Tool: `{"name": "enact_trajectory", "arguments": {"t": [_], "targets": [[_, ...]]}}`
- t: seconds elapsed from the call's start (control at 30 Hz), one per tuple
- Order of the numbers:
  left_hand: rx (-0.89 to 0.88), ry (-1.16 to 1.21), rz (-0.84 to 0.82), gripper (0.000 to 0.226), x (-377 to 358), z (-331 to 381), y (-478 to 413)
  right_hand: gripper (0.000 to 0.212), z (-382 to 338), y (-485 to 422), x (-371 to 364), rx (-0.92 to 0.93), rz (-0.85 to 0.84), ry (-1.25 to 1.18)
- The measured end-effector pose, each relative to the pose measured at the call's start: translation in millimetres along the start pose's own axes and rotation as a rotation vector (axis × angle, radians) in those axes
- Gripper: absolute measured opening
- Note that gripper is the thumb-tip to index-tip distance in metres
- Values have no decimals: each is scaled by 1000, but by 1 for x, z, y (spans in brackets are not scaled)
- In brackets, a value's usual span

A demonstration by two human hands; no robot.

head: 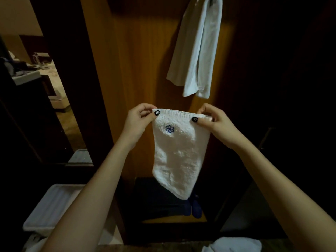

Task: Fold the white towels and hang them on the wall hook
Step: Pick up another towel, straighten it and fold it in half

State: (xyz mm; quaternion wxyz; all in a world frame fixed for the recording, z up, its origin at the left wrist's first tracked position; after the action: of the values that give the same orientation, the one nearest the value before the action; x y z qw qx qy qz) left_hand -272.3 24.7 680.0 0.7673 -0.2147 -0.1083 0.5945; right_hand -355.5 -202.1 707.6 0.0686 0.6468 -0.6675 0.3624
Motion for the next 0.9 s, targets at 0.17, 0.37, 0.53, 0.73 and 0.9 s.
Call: {"name": "enact_trajectory", "arguments": {"t": [0.17,0.37,0.53,0.73,0.9], "targets": [[-88,-198,-25,25,-7,-3,4,24,7,-3,1,68,26,333],[-144,-281,-39,16,-17,-9,5,34,0,-5,1,4,-292,533],[-226,-331,-92,18,-24,-8,7,20,-5,-8,6,-161,-333,286],[-178,-233,-155,21,-29,-8,9,16,-6,-6,14,-178,-461,208],[-131,-32,-219,27,-39,-2,11,12,-10,-9,12,-37,-167,451]]}}
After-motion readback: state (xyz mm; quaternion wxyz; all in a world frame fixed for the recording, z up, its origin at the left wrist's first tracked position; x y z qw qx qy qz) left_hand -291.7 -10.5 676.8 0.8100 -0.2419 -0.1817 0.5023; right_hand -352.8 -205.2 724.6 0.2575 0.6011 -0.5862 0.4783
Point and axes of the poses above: each hand's wrist, its own y-axis away from the middle knuckle, its own x-axis out of the back of the hand, z = x × y, the point moved 1 cm from there along -y, towards the middle knuckle, and after that the axes turned 11 degrees about y, right-handed, at the moved point
